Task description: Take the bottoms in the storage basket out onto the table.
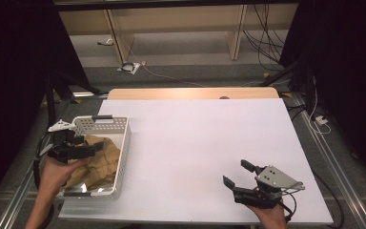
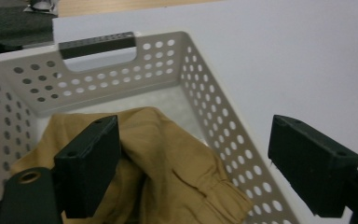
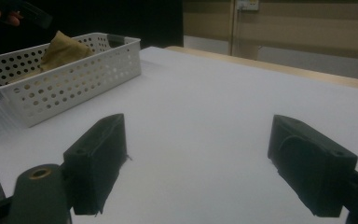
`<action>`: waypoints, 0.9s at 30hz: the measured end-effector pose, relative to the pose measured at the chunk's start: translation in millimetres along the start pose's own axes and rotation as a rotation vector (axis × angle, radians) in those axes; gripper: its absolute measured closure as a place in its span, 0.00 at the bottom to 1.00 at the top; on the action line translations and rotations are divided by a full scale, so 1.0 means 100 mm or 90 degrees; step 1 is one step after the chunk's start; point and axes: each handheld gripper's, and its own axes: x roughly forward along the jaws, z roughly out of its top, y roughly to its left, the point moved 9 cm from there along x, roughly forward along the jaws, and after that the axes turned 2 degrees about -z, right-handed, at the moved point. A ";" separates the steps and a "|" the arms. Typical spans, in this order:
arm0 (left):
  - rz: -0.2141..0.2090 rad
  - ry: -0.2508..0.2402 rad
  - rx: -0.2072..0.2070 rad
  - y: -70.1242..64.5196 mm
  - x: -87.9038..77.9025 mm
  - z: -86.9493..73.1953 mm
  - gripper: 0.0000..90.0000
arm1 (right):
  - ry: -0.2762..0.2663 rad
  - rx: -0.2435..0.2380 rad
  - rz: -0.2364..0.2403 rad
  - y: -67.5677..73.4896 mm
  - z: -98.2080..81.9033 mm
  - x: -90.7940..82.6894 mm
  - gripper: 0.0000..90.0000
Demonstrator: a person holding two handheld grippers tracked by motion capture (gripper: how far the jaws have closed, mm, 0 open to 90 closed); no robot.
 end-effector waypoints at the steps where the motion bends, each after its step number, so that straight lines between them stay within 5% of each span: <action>1: 0.003 0.008 -0.002 0.02 0.01 0.00 0.19 | -0.002 0.001 0.001 0.00 0.00 0.00 0.23; 9: 0.012 0.068 -0.029 0.16 0.17 -0.10 0.19 | -0.003 0.002 0.005 0.00 0.00 0.01 0.23; 27: 0.040 0.134 -0.036 0.37 0.35 -0.27 0.19 | 0.002 -0.001 0.015 0.03 -0.01 0.02 0.23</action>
